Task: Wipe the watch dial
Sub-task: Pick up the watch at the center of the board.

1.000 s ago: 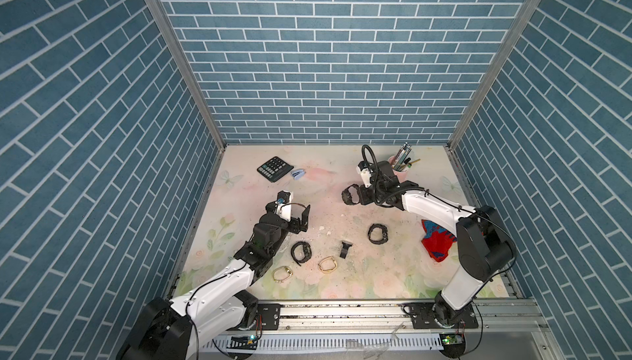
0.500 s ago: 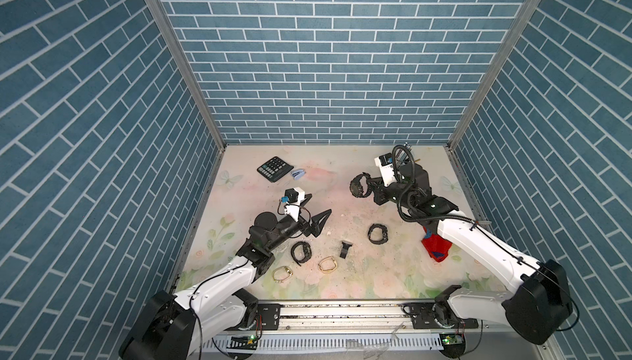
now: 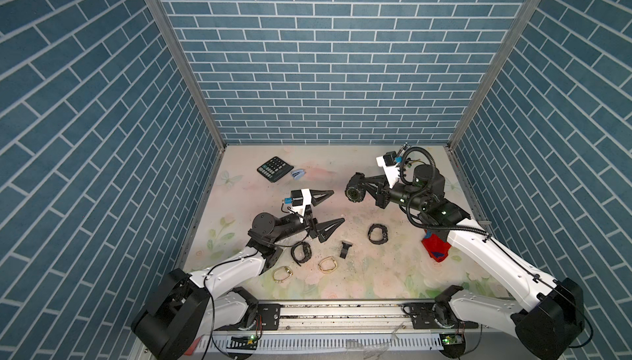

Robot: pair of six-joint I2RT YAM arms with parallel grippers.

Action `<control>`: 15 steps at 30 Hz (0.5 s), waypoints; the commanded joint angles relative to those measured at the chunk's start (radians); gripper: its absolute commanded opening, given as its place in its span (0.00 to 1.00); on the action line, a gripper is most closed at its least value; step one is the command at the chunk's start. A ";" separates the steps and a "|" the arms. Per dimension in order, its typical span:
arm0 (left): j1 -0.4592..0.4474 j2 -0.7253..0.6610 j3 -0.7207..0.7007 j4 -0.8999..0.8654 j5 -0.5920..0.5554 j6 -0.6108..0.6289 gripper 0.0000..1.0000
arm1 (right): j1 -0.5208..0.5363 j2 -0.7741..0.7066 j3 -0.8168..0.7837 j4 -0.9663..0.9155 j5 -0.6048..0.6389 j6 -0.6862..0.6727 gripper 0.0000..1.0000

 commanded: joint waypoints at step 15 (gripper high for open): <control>-0.038 0.045 0.062 0.055 0.077 0.031 0.89 | -0.001 0.122 0.020 0.332 -0.321 0.317 0.00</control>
